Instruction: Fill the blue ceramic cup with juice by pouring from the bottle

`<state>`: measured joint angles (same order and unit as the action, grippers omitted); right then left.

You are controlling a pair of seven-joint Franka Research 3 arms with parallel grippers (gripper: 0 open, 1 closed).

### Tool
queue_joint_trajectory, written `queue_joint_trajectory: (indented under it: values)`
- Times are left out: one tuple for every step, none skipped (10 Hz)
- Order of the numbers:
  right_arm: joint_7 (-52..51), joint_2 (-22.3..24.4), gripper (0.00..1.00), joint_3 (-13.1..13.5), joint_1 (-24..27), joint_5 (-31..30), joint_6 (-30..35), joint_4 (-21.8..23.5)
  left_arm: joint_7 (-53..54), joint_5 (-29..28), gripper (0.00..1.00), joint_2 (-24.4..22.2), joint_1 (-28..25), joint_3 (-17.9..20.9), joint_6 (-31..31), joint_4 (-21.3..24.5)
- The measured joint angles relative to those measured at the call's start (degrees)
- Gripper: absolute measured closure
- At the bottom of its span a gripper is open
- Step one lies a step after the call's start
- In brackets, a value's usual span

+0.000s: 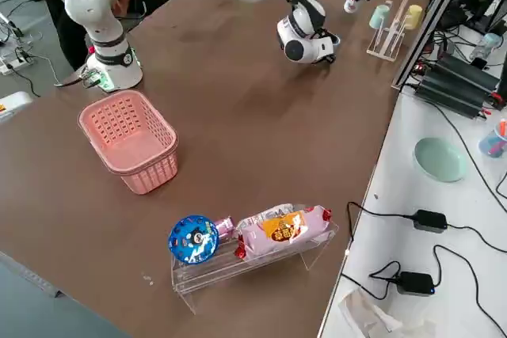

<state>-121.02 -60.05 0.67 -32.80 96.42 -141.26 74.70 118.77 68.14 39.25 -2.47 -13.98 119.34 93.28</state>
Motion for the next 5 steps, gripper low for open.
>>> queue_joint_trajectory:
  values:
    - [0.01,0.00,0.37,0.01,0.00,0.02,0.00,-0.04,-0.72,0.00,0.58,-0.06,2.87,2.48,1.08,-0.63]
    - [0.01,-0.01,0.37,0.01,0.00,0.03,-0.01,-0.05,-2.19,0.00,0.59,-0.06,6.47,5.51,1.59,-1.12]
    - [0.01,-0.01,0.37,0.01,0.00,0.03,-0.05,-0.05,-4.00,0.01,0.59,-0.05,9.94,7.91,2.94,-1.46]
    - [0.01,-0.01,0.37,0.01,0.00,0.04,-0.09,-0.05,-5.36,0.01,0.59,-0.06,12.52,9.20,5.02,-2.06]
    - [0.01,-0.01,0.37,0.01,0.00,0.05,-0.16,-0.05,-6.42,0.01,0.59,-0.06,14.38,9.83,7.23,-2.52]
